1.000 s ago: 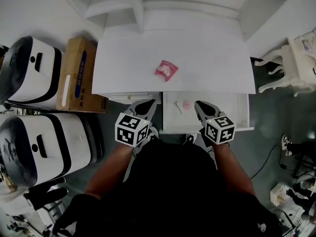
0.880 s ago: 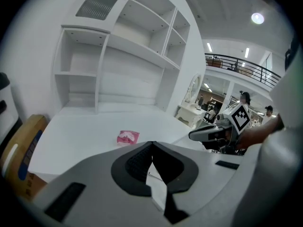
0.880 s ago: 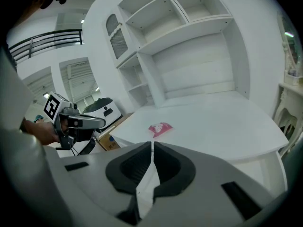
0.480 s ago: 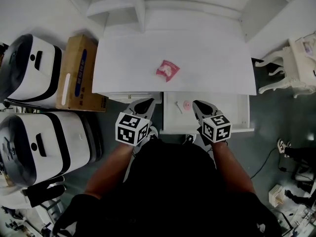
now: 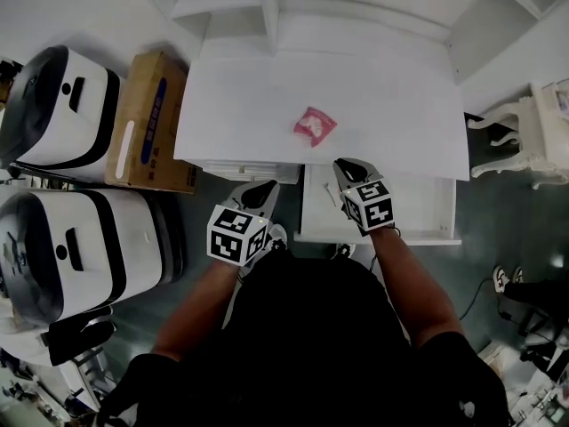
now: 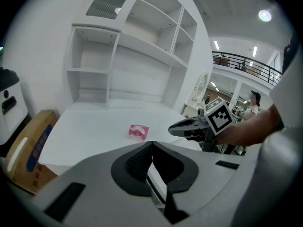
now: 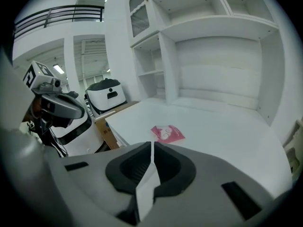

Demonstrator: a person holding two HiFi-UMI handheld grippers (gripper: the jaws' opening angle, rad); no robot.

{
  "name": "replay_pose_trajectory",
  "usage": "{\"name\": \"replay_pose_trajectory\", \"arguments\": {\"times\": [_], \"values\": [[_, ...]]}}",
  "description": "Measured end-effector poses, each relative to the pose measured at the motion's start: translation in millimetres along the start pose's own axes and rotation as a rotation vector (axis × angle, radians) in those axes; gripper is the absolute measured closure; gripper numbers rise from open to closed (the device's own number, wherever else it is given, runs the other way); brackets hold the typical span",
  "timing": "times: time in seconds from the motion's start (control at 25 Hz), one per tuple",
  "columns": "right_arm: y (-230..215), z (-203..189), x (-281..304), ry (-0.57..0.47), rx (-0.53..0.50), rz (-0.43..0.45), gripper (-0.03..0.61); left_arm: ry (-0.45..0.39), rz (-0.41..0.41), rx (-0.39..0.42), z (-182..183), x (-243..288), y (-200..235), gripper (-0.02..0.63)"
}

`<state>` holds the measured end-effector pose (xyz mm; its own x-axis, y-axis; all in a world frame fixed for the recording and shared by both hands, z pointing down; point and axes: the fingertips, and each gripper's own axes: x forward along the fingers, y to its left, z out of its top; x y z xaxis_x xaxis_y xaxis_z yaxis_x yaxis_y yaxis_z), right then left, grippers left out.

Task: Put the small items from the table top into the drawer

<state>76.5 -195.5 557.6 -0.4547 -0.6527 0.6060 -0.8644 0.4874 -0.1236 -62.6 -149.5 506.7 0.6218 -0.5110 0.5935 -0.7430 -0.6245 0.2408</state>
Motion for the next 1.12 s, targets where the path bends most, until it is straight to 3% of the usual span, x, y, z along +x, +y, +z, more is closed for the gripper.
{"name": "replay_pose_trajectory", "arguments": {"times": [0.44,0.68,1.12], "values": [[-8.2,16.8,85.3,0.092,-0.111,-0.004,0.541,0.002,0.082,-0.035,-10.3,-24.2,32.4,0.603],[-14.6,6.5,123.2,0.179,-0.196,-0.008,0.54,0.012,0.108,-0.054,-15.6,-30.0,43.4,0.603],[-16.5,-0.7,145.7,0.251,-0.262,-0.053,0.494,0.013,0.126,-0.082,-18.2,-32.1,57.4,0.603]]}}
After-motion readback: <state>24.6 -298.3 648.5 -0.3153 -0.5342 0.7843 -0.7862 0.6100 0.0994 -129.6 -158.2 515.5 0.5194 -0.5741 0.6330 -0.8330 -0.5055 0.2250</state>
